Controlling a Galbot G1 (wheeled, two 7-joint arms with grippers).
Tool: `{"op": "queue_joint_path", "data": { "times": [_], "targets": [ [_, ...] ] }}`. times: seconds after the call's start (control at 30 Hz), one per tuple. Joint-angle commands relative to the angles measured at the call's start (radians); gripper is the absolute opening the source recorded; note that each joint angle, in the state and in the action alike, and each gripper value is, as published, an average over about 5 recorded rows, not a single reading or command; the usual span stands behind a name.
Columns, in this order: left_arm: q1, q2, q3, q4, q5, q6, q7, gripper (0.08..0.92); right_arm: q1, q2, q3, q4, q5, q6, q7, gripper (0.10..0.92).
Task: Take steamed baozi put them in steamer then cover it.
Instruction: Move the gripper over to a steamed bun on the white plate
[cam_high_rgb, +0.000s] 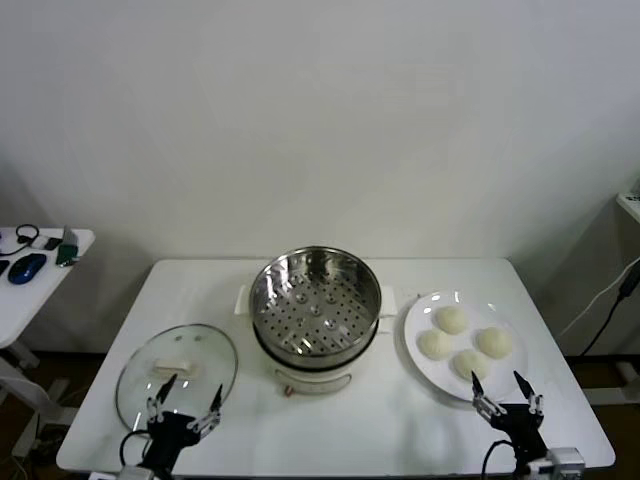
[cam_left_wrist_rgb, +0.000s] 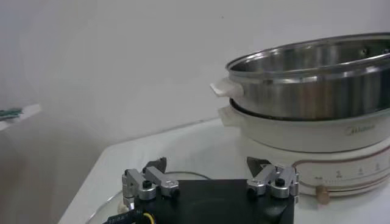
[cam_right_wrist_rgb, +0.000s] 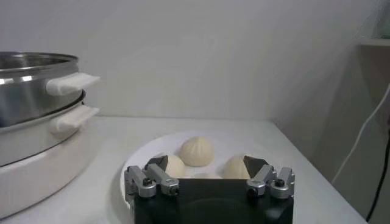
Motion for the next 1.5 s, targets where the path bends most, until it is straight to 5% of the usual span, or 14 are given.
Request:
{"op": "queue_joint_path", "data": {
  "times": [0.03, 0.2, 0.37, 0.83, 1.2, 1.5],
  "targets": [
    [0.0, 0.002, -0.001, -0.009, 0.003, 0.001, 0.004, 0.823, 0.154, -0.084, 0.001, 0.001, -0.036, -0.164, 0.017, 0.823],
    [0.001, 0.001, 0.002, -0.012, 0.004, -0.007, 0.005, 0.823, 0.391, -0.236, -0.063, -0.058, -0.015, -0.295, -0.022, 0.823],
    [0.004, 0.002, 0.004, -0.017, 0.003, -0.021, 0.005, 0.823, 0.611, -0.459, -0.229, -0.198, -0.102, -0.367, -0.255, 0.823],
    [0.005, 0.002, 0.021, -0.014, 0.015, -0.043, 0.005, 0.823, 1.343, -0.798, -1.014, -0.532, -0.238, -0.09, -0.952, 0.823],
    [0.009, -0.008, 0.019, -0.013, 0.024, -0.052, 0.006, 0.823, 2.103, -0.586, -1.857, -0.779, -0.286, 0.034, -1.253, 0.823],
    [0.008, -0.022, 0.012, -0.009, 0.022, -0.055, 0.006, 0.823, 2.156, -0.348, -1.98, -0.96, -0.25, 0.042, -1.257, 0.823]
  ]
}}
